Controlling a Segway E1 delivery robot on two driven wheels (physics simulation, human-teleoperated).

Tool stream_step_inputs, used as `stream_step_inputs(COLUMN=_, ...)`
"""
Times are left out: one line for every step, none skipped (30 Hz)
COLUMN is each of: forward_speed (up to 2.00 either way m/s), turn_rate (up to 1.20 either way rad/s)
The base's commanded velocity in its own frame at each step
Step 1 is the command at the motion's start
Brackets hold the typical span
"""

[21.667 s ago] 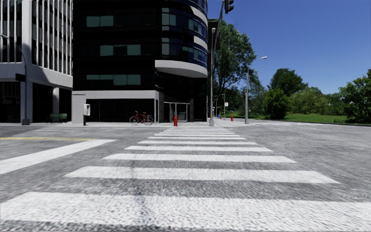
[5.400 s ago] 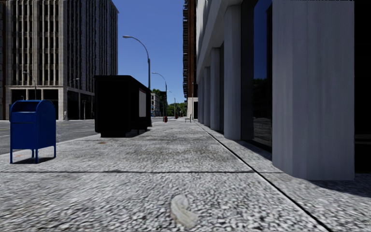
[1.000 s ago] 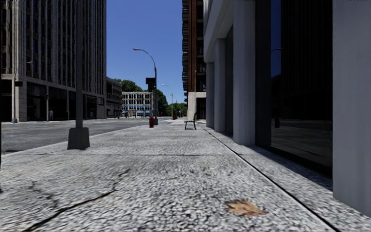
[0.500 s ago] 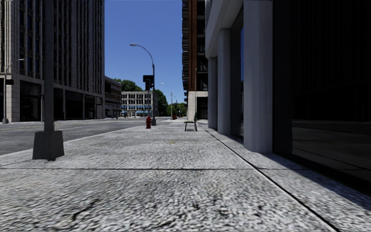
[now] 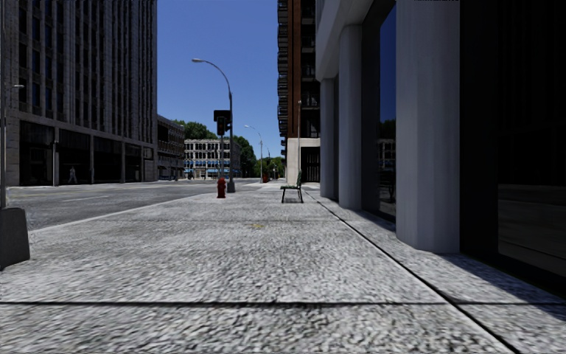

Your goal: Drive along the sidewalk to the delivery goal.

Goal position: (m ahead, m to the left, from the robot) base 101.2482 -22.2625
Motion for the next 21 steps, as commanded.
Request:
stream_step_inputs(forward_speed=2.0, turn_rate=0.0)
stream_step_inputs(forward_speed=2.0, turn_rate=0.0)
stream_step_inputs(forward_speed=2.0, turn_rate=0.0)
stream_step_inputs(forward_speed=2.0, turn_rate=0.0)
stream_step_inputs(forward_speed=2.0, turn_rate=0.0)
stream_step_inputs(forward_speed=2.0, turn_rate=0.0)
stream_step_inputs(forward_speed=2.0, turn_rate=0.0)
stream_step_inputs(forward_speed=2.0, turn_rate=0.0)
stream_step_inputs(forward_speed=2.0, turn_rate=0.0)
stream_step_inputs(forward_speed=2.0, turn_rate=0.0)
stream_step_inputs(forward_speed=2.0, turn_rate=0.0)
stream_step_inputs(forward_speed=2.0, turn_rate=0.0)
stream_step_inputs(forward_speed=2.0, turn_rate=0.0)
stream_step_inputs(forward_speed=2.0, turn_rate=0.0)
stream_step_inputs(forward_speed=2.0, turn_rate=0.0)
stream_step_inputs(forward_speed=2.0, turn_rate=0.0)
stream_step_inputs(forward_speed=2.0, turn_rate=0.0)
stream_step_inputs(forward_speed=2.0, turn_rate=0.0)
stream_step_inputs(forward_speed=2.0, turn_rate=0.0)
stream_step_inputs(forward_speed=2.0, turn_rate=0.0)
stream_step_inputs(forward_speed=2.0, turn_rate=0.1)
